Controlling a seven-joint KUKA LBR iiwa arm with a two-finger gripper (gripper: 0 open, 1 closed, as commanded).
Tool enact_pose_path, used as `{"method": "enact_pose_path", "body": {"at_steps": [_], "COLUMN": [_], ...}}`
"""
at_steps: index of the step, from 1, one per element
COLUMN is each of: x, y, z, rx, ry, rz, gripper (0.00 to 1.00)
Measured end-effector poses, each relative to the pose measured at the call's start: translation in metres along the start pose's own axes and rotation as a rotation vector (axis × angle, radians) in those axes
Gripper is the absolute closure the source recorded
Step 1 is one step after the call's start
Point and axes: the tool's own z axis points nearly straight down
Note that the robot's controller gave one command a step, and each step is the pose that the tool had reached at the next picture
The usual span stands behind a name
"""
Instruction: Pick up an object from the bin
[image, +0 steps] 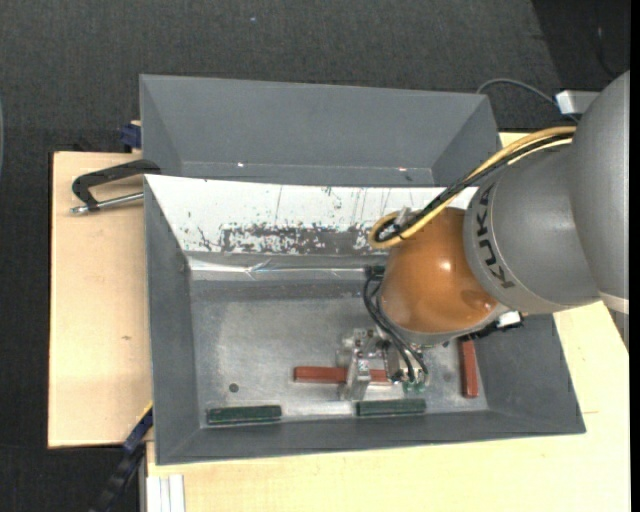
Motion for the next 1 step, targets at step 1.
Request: {"method": "enact_pose_path", "body": {"at_steps": [1], "x": [-0.0171], "y": [-0.0297], "z": [-0.2022], "rx": [0.0], "ry": [-0.015], "rz": [0.037], "gripper": [1.0]}}
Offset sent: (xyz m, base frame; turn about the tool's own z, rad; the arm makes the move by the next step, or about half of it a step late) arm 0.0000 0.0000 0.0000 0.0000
